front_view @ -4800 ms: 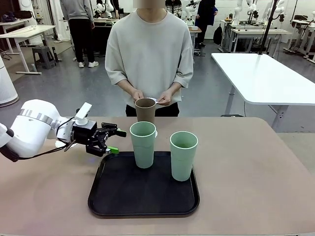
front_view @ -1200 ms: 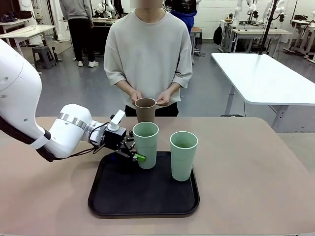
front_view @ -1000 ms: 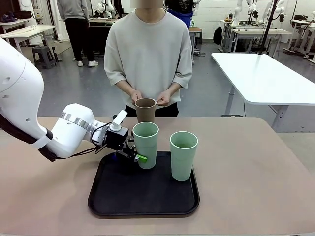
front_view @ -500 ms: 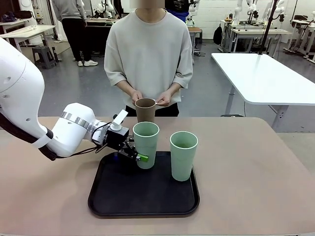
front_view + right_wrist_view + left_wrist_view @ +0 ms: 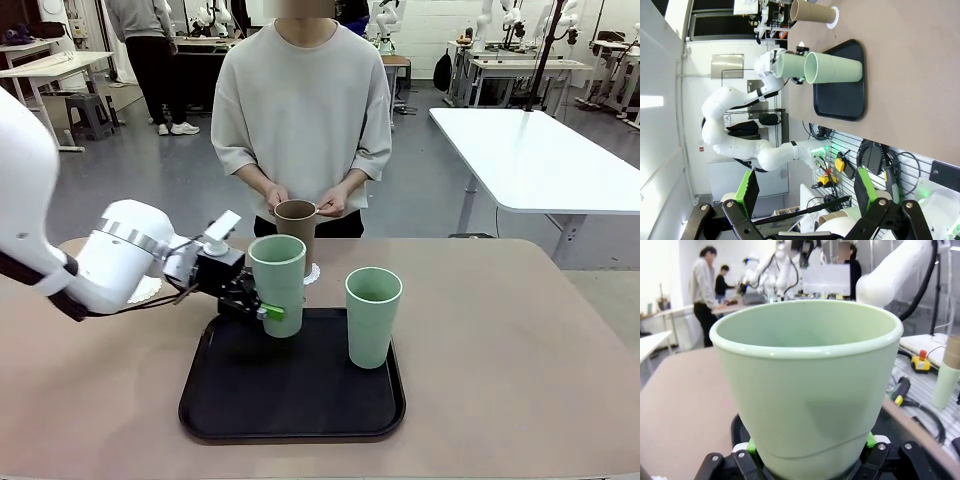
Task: Place coasters on the table and set cups on them.
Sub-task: Take one Reusable plastic cup from the Flat Tray and place it on a coaster set by the human.
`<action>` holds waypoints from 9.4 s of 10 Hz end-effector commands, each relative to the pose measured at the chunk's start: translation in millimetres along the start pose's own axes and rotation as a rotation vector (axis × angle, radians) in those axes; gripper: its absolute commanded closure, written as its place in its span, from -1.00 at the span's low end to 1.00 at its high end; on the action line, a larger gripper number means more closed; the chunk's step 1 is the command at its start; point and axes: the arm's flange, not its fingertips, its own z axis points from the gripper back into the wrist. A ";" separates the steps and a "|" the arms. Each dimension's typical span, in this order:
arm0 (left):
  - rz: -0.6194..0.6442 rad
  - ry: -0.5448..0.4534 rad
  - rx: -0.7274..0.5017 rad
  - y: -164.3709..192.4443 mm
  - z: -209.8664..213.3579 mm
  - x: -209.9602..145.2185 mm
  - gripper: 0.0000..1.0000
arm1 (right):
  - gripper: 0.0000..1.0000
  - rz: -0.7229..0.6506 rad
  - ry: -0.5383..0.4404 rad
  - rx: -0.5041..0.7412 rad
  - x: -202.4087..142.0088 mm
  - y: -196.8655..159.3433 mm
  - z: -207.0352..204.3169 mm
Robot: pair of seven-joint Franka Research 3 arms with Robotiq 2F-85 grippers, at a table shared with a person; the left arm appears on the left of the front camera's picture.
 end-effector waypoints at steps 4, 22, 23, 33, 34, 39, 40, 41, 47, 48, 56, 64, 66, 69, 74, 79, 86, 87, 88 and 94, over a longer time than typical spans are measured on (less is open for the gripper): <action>0.005 -0.001 0.061 -100.7 72.8 121.6 0.46 | -1.00 0.006 -0.005 0.018 -0.1 0.8 0.4; 0.054 0.003 0.398 -62.1 298.0 80.6 -0.67 | -1.00 0.006 -0.005 0.018 -0.1 0.8 0.4; 0.060 -0.012 0.407 -60.4 304.5 69.8 -0.67 | -1.00 0.006 -0.005 0.018 -0.1 0.8 0.4; 0.090 -0.007 0.475 -49.1 318.3 23.6 -0.67 | -1.00 0.006 -0.005 0.018 -0.1 0.8 0.4; 0.090 -0.007 0.475 -49.1 318.3 23.6 -0.67 | -1.00 0.006 -0.005 0.018 -0.1 0.8 0.4; 0.042 -0.008 0.420 -48.0 328.5 3.4 -0.67 | -1.00 0.006 -0.005 0.018 -0.1 0.8 0.4; 0.024 -0.006 0.394 -52.4 331.7 -3.6 -0.67 | -1.00 0.006 -0.005 0.018 -0.1 0.8 0.4; 0.034 -0.012 0.388 -52.4 334.3 -11.5 -0.67 | -1.00 0.006 -0.005 0.018 -0.1 0.8 0.4; 0.018 0.031 0.449 -25.8 344.4 -49.6 -0.67 | -1.00 0.006 -0.005 0.018 -0.1 0.8 0.4; 0.025 0.027 0.457 -21.0 346.2 -54.0 -0.67 | -1.00 0.006 -0.005 0.018 -0.1 0.8 0.4; 0.064 -0.015 0.420 -9.5 346.8 -82.6 -0.67 | -1.00 0.006 -0.005 0.018 -0.1 0.8 0.4; 0.105 0.000 0.401 -5.5 339.8 -95.4 -0.67 | -1.00 0.006 -0.005 0.018 -0.1 0.8 0.4; 0.104 0.005 0.402 -6.0 338.4 -95.3 -0.67 | -1.00 0.006 -0.005 0.018 -0.1 0.8 0.4; 0.112 0.023 0.403 -6.7 338.5 -96.4 -1.00 | -1.00 0.006 -0.005 0.018 -0.1 0.8 0.4; 0.127 0.042 0.373 -9.6 339.5 -97.5 -1.00 | -1.00 0.006 -0.005 0.018 -0.1 0.8 0.4; 0.134 0.057 0.379 -12.7 342.8 -95.8 -1.00 | -1.00 0.006 -0.005 0.018 -0.1 0.8 0.4; 0.159 0.099 0.400 -17.6 369.1 -88.4 -1.00 | -1.00 0.006 -0.005 0.018 -0.1 0.8 0.4; 0.166 0.111 0.401 -18.2 371.5 -87.6 -1.00 | -1.00 0.006 -0.005 0.018 -0.1 0.8 0.4; 0.174 0.122 0.399 -18.9 371.7 -87.4 -1.00 | -1.00 0.006 -0.005 0.018 -0.1 0.8 0.4; 0.222 0.170 0.404 -23.4 375.3 -90.9 -1.00 | -1.00 0.006 -0.005 0.018 -0.1 0.8 0.4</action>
